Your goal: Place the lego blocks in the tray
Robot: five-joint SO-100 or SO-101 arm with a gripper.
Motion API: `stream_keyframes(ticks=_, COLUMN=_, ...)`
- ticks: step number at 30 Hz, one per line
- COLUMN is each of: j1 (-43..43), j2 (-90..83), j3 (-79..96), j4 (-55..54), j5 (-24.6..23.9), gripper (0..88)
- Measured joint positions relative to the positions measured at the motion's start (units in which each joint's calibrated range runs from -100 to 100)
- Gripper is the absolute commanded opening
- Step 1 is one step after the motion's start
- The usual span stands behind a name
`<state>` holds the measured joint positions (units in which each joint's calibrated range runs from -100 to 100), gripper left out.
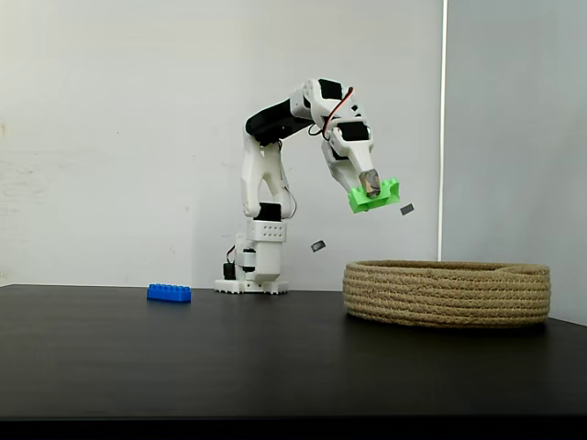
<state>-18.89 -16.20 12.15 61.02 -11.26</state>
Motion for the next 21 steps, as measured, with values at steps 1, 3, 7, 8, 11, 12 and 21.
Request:
stream_keyframes(ticks=1, j1=-0.57, j2=0.0, j3=1.41, j4=-1.3, j5=-0.29, gripper=19.7)
stream_keyframes(ticks=3, j1=-1.47, j2=0.0, j3=4.42, j4=-4.06, j5=-0.59, gripper=23.7)
stream_keyframes(ticks=7, j1=-1.95, j2=0.0, j3=7.87, j4=-7.63, j5=-1.47, gripper=30.1)
stream_keyframes(ticks=8, j1=-1.95, j2=0.0, j3=8.04, j4=-7.96, j5=-1.9, gripper=30.3)
stream_keyframes(ticks=11, j1=-2.04, j2=0.0, j3=8.13, j4=-8.36, j5=-2.98, gripper=29.9)
stream_keyframes(ticks=12, j1=-2.12, j2=0.0, j3=8.13, j4=-8.2, j5=-3.22, gripper=30.3)
stream_keyframes(ticks=21, j1=11.64, j2=0.0, j3=4.68, j4=5.77, j5=-3.66, gripper=32.8)
